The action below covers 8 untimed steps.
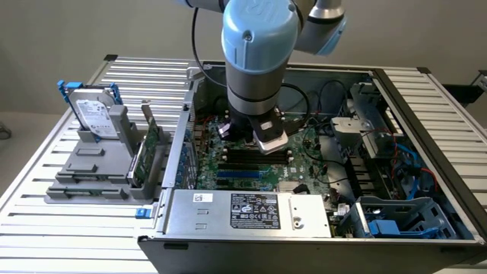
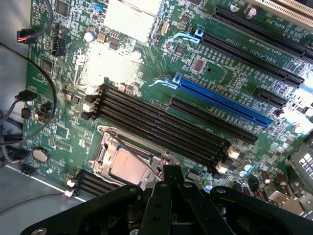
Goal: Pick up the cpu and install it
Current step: 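Install the second cpu locking lever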
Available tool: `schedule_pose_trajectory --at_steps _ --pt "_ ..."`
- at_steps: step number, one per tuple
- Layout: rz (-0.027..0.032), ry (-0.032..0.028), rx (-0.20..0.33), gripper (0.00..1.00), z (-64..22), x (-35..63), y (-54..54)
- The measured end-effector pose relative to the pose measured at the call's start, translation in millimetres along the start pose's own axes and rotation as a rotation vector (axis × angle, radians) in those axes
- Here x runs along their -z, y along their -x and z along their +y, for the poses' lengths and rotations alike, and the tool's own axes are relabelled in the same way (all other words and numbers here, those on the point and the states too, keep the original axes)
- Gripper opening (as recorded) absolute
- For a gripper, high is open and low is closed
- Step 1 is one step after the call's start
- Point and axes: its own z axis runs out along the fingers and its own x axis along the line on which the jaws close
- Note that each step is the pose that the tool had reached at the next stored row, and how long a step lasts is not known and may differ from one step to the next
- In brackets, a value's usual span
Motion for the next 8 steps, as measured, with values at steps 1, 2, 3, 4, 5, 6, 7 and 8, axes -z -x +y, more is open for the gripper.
schedule_pose_trajectory --at_steps 1,2,3,4,5,6,7,8 --pt "0.0000 -0.0001 0.000 0.11 0.2 -0.6 0.2" --pt "0.0001 -0.0005 0.000 0.11 0.3 -1.1 0.3" --pt "0.0003 -0.0007 0.000 0.11 0.5 -1.7 0.3" --pt "0.0002 -0.0008 0.000 0.11 0.5 -2.2 0.4" --pt "0.0002 -0.0007 0.000 0.11 0.4 -3.0 0.4" --pt "0.0002 -0.0007 0.000 0.11 0.1 -3.8 0.4" --pt "0.0002 -0.0007 0.000 0.11 -0.3 -4.8 0.2" --pt "0.0003 -0.0008 0.000 0.11 -0.7 -5.8 0.2"
